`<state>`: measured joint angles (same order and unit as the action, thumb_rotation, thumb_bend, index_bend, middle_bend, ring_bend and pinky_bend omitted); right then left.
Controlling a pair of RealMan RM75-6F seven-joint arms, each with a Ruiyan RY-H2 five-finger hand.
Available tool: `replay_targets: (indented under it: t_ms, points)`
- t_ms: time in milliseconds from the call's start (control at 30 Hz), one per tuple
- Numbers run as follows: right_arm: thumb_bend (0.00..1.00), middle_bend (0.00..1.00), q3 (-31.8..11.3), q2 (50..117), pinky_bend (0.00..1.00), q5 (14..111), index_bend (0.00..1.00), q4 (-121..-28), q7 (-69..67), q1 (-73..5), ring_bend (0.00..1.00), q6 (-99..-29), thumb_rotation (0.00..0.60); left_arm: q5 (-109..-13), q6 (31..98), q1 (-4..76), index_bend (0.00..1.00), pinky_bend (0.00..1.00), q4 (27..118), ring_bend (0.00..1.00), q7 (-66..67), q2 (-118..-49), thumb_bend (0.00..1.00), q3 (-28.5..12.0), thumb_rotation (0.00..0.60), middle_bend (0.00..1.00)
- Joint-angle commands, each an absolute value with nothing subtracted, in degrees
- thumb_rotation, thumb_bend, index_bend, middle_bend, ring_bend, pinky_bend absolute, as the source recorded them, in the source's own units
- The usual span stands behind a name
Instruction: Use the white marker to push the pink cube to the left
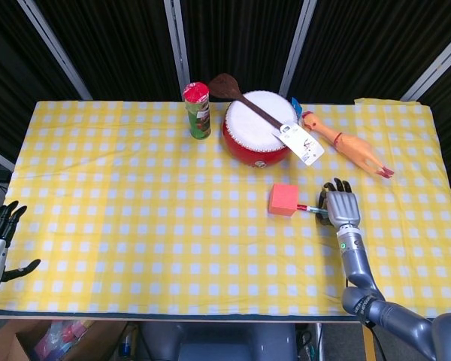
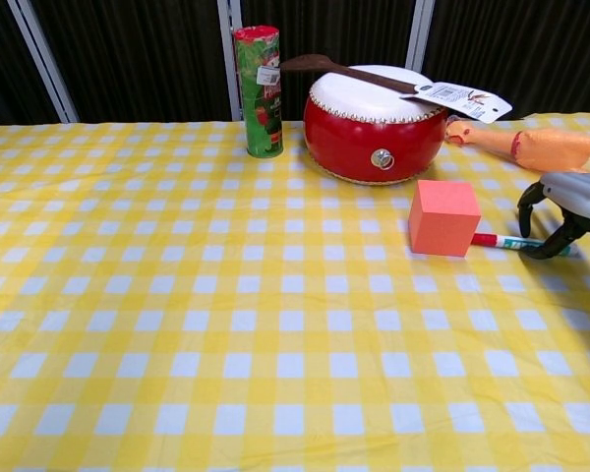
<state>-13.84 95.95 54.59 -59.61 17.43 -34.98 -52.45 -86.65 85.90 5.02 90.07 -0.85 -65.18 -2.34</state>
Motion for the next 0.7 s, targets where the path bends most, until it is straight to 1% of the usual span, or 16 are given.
replay_targets:
  t_ms: [33,333,533,700]
  points:
    - [0.53,0.24,-13.7,95.43,0.08,55.51,0.69,-60.22,17.11,-34.89,0.07,-53.02,0.6,-86.58,85.86,5.02,0.0,0.0,90.11,0.0,-1.02,-65.15,0.02,-2.34,0.6,0.0]
    - [0.53,0.24,-12.86,91.93,0.08,60.17,0.69,-61.8,16.0,-34.92,0.08,-54.42,0.6,-86.35,85.6,5.0,0.0,0.0,90.45,0.0,-1.76,-64.87,0.02,-2.29,0.6,0.0]
    - [0.53,0.24,-12.79,89.35,0.08,61.03,0.69,-62.2,13.75,-34.66,0.08,-53.1,0.6,-86.37,85.42,4.99,0.0,0.0,90.78,0.0,-2.0,-64.75,0.02,-2.15,0.6,0.0]
    - [0.53,0.24,-12.82,88.74,0.08,61.1,0.69,-61.61,11.48,-34.4,0.09,-51.95,0.6,-86.43,85.31,5.05,0.0,0.0,90.89,0.0,-1.91,-64.79,0.02,-2.1,0.6,0.0]
